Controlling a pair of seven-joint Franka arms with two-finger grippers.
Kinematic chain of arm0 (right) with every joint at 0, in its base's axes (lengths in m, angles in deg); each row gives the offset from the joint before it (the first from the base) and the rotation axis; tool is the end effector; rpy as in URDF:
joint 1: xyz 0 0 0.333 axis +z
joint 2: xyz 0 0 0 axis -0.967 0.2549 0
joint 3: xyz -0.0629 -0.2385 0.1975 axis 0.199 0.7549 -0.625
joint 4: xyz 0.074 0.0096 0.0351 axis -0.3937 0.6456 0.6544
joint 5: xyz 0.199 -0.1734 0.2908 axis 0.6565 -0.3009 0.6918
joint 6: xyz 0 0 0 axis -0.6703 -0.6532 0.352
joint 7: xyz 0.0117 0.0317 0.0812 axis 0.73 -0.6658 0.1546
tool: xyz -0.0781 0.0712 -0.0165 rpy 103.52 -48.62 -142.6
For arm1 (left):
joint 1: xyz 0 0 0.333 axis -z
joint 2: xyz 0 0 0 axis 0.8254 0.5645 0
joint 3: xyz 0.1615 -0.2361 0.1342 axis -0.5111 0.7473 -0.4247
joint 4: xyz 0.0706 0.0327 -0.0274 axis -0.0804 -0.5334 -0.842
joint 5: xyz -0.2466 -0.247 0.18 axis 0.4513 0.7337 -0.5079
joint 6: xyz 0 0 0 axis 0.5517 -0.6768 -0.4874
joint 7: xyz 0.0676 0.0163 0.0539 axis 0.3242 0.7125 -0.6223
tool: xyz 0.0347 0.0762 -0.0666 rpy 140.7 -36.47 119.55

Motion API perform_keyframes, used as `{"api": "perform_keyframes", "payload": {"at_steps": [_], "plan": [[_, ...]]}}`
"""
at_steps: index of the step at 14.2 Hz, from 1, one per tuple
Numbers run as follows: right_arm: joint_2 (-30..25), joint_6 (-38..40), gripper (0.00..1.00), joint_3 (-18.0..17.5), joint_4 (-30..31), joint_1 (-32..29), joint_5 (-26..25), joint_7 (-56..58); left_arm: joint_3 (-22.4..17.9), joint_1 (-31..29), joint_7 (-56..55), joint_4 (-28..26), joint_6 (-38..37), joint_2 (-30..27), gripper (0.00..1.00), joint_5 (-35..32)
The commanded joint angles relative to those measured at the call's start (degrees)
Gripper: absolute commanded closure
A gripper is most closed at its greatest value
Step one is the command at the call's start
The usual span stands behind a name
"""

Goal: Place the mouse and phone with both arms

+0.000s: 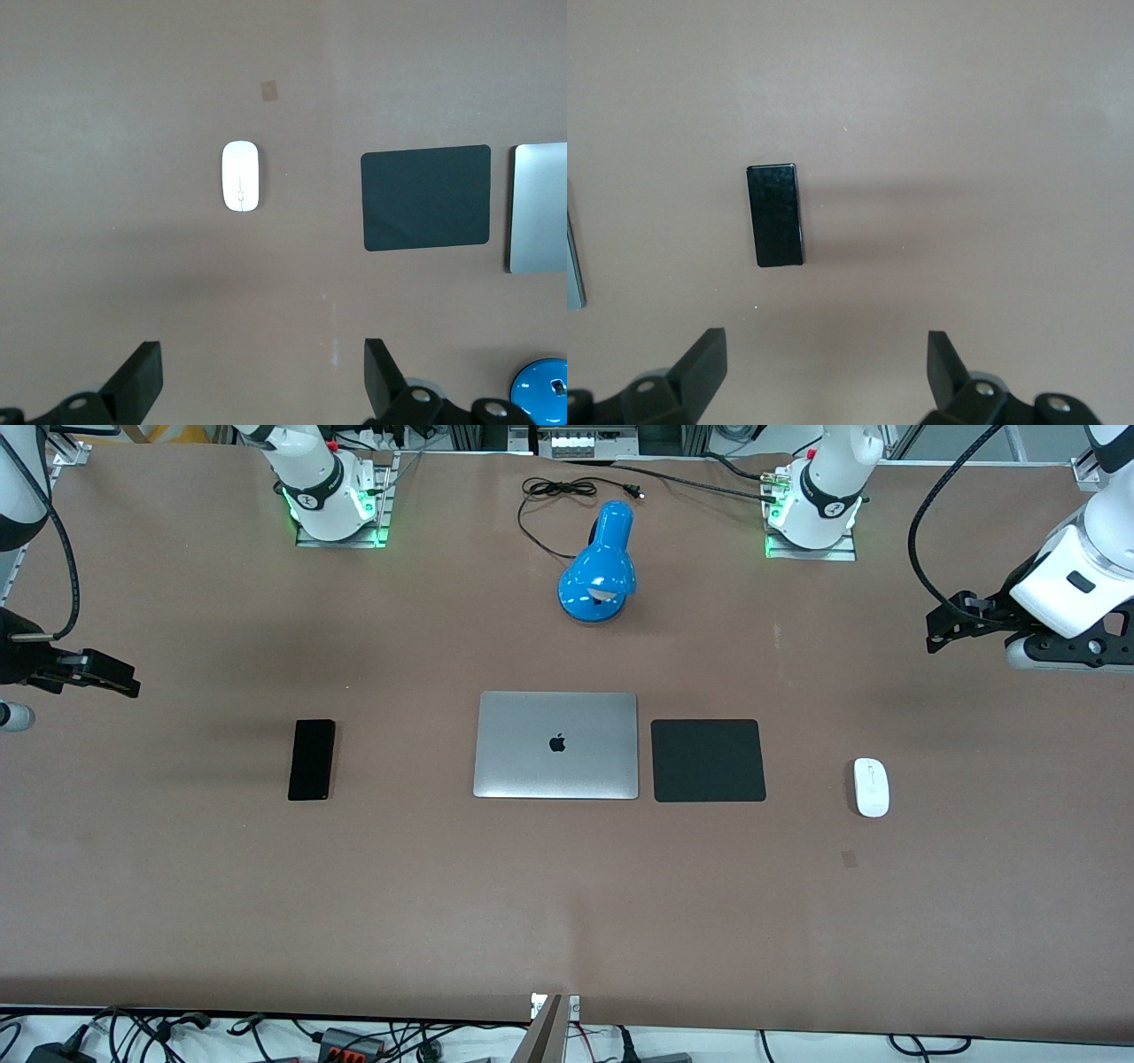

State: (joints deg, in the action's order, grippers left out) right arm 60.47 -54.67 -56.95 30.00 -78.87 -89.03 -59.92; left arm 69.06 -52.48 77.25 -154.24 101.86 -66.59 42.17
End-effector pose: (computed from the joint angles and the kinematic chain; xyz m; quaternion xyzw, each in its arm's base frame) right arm 0.6009 -0.0439 0.5521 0.9987 -0.0160 -0.0397 0.0260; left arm 0.5440 -0.0337 0.5906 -0.9995 0.0173 0.0237 0.0118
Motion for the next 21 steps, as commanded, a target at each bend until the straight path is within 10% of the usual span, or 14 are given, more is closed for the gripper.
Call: {"api": "perform_keyframes", "payload": {"at_steps": [1,8,16,21], "plan": [[-1.9,-2.7,0.00,-1.0,6.3,-1.0,0.0,0.8,-0.2,0.0,0.4,3.0,-5.4,3.4,0.00,-0.1],[0.1,-31.9,0.00,-2.8,29.9,-0.5,0.0,0.3,-0.3,-4.0,4.1,6.7,-6.2,19.7,0.00,-0.7],[10.1,-49.6,0.00,-3.0,35.9,2.7,0.0,0.4,-0.4,-5.6,6.5,-17.1,46.1,25.3,0.00,-0.7],[13.5,-51.8,0.00,-3.0,35.9,4.2,-0.1,0.5,-0.4,-7.1,7.0,-21.9,60.2,30.7,0.00,-0.8]]}}
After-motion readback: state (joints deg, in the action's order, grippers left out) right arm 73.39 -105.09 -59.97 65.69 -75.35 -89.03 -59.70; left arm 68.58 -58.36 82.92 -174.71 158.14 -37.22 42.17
